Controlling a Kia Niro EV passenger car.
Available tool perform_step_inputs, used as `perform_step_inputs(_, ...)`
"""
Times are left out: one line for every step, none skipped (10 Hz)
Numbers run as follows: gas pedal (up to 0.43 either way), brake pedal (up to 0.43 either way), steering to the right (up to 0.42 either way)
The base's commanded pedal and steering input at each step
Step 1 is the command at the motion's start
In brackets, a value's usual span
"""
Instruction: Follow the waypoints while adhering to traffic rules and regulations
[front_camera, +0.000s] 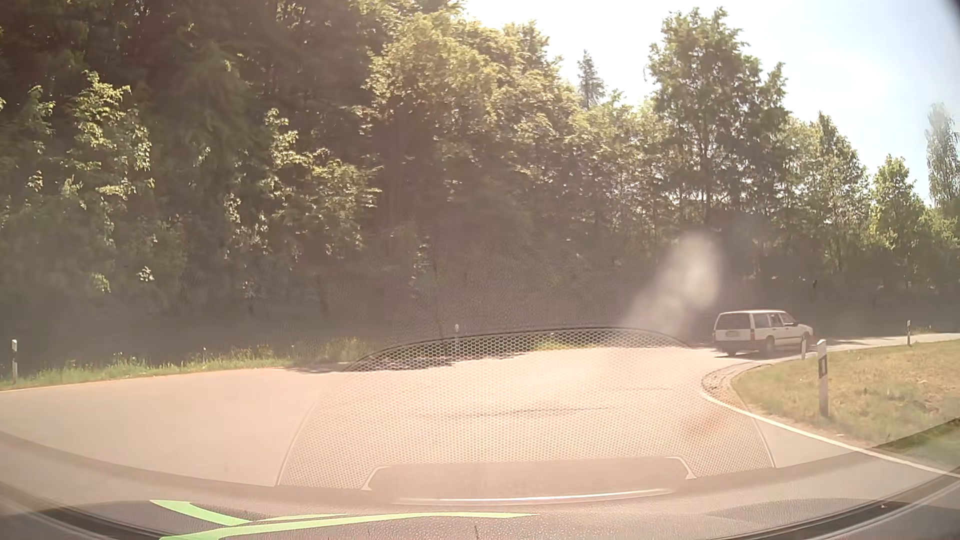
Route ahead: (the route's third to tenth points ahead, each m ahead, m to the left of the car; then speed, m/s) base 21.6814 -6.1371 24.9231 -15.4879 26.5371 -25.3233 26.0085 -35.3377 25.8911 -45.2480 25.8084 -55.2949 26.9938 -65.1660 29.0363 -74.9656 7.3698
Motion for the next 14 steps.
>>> perform_step_inputs(0.079,0.0,0.031)
perform_step_inputs(0.079,0.0,0.044)
perform_step_inputs(0.079,0.0,0.06)
perform_step_inputs(0.079,0.0,0.079)
perform_step_inputs(0.079,0.0,0.094)
perform_step_inputs(0.079,0.0,0.103)
perform_step_inputs(0.067,0.0,0.113)
perform_step_inputs(0.067,0.0,0.125)
perform_step_inputs(0.067,0.0,0.136)
perform_step_inputs(0.067,0.0,0.149)
perform_step_inputs(0.059,0.0,0.161)
perform_step_inputs(0.059,0.0,0.169)
perform_step_inputs(0.039,0.0,0.178)
perform_step_inputs(0.039,0.0,0.189)
